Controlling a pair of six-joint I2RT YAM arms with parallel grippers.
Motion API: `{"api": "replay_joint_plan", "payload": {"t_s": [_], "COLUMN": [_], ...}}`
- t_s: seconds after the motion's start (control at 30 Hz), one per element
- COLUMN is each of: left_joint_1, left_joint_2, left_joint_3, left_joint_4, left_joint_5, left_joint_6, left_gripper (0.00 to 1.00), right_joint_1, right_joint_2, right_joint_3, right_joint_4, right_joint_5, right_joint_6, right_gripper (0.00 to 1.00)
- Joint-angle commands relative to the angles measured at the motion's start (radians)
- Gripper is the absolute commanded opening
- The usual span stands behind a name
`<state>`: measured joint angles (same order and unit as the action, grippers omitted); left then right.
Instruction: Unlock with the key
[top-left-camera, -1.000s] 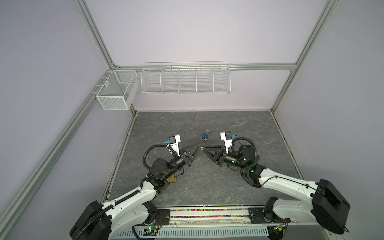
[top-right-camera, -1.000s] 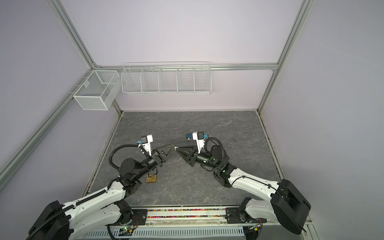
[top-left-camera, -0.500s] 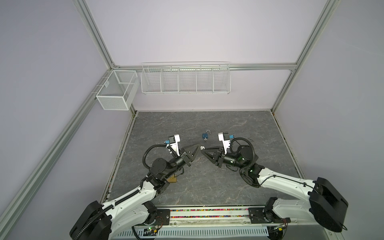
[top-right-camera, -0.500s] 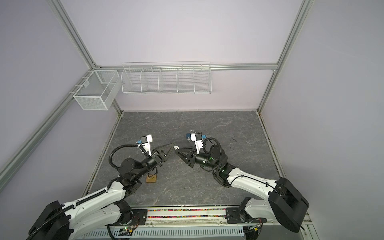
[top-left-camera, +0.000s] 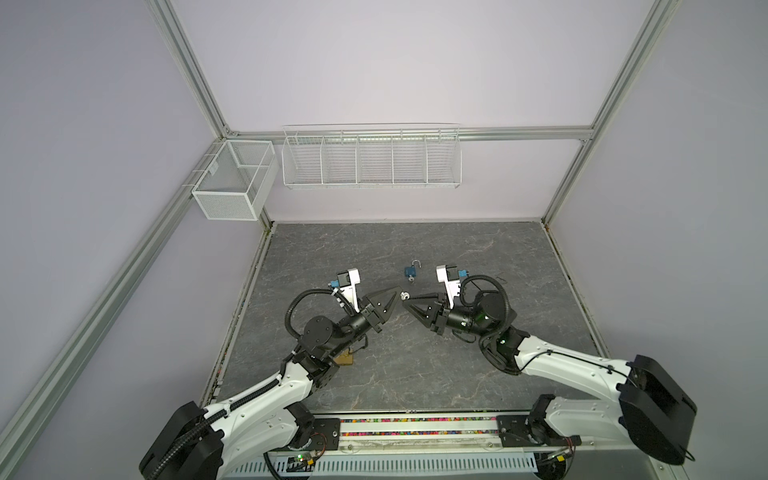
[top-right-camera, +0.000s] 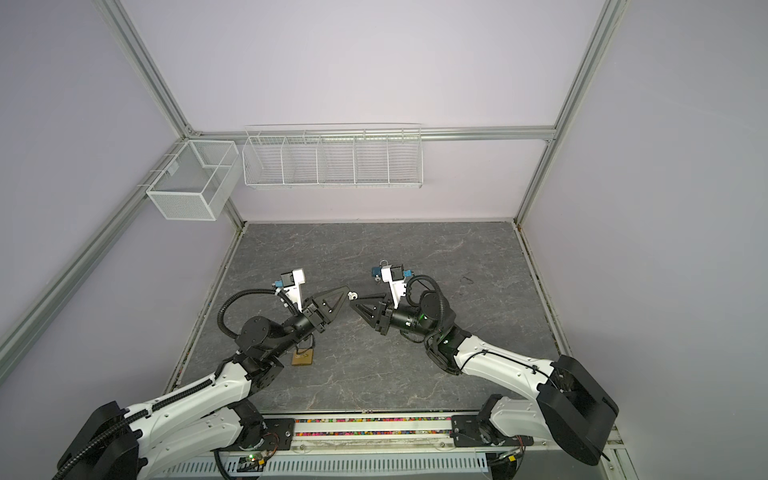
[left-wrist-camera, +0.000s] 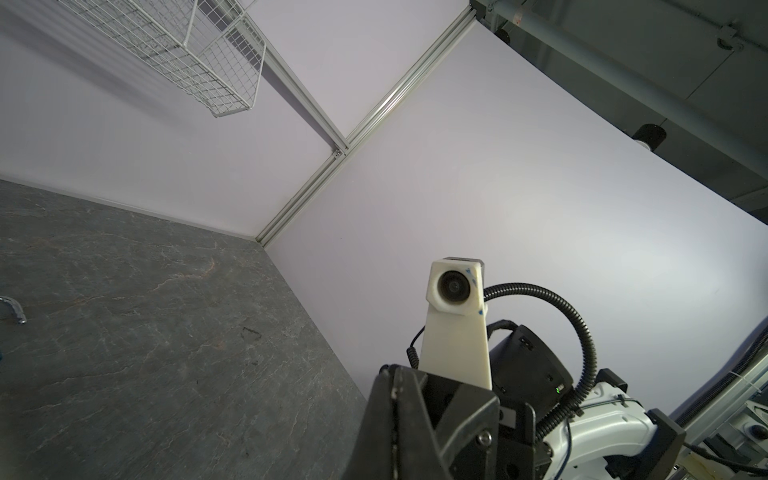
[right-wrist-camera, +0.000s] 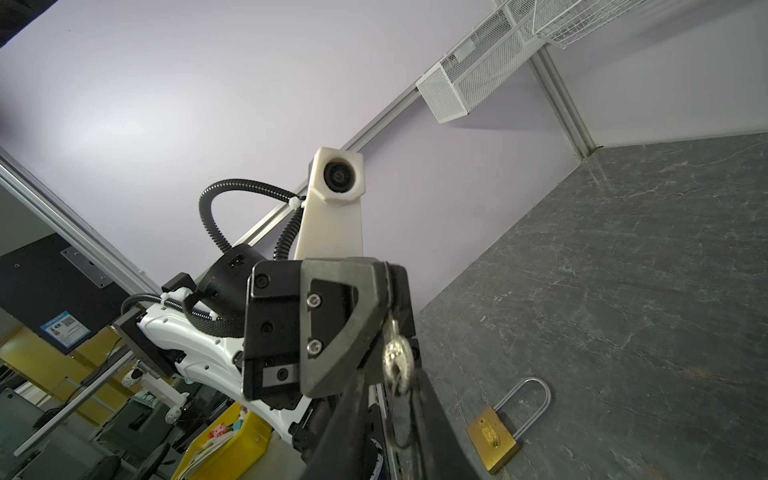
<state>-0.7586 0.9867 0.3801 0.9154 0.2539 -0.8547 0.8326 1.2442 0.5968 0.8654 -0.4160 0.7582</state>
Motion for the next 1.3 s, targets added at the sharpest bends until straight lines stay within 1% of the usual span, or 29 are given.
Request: {"api": "replay_joint_plan", "payload": {"t_s": [0.0, 0.07, 0.2, 0.43, 0.6, 0.9, 0.97, 1.03, 1.27], "left_joint_1": [0.001, 0.001, 0.001, 0.001, 0.001, 0.001, 0.001, 0.001, 0.001], "left_joint_2": [-0.008, -0.012, -0.012, -0.014, -0.014, -0.012, -0.012, -0.014, -0.017], "left_joint_3": [0.030, 0.030, 0.032, 0.033, 0.035, 0.035, 0.034, 0.035, 0.035], "left_joint_4": [0.016, 0.015, 0.014, 0.017, 0.018, 0.024, 0.026, 0.027, 0.022], "left_joint_5": [0.001, 0.002, 0.002, 0.005, 0.015, 0.016, 0.015, 0.013, 0.005], "left_joint_6": [0.004, 0.004, 0.003, 0.003, 0.003, 0.003, 0.002, 0.004, 0.007], "left_gripper": [0.00, 0.00, 0.00, 0.00, 0.00, 0.00, 0.00, 0.00, 0.00], "right_joint_1": [-0.003, -0.006, -0.007, -0.011, -0.013, -0.029, -0.030, -0.031, -0.030], "right_joint_2": [-0.023, -0.027, -0.030, -0.028, -0.028, -0.024, -0.019, -0.016, 0.007], "right_joint_3": [0.024, 0.024, 0.030, 0.032, 0.034, 0.031, 0.033, 0.032, 0.041], "right_joint_4": [0.006, 0.003, 0.001, 0.000, -0.003, 0.023, 0.029, 0.030, 0.054], "right_joint_5": [0.002, 0.004, 0.002, 0.003, 0.011, 0.005, -0.003, -0.004, -0.031], "right_joint_6": [-0.008, -0.009, -0.008, -0.009, -0.007, 0.015, 0.016, 0.020, 0.041], "right_gripper": [0.22, 0.24, 0.23, 0.18, 0.20, 0.20, 0.17, 0.16, 0.22]}}
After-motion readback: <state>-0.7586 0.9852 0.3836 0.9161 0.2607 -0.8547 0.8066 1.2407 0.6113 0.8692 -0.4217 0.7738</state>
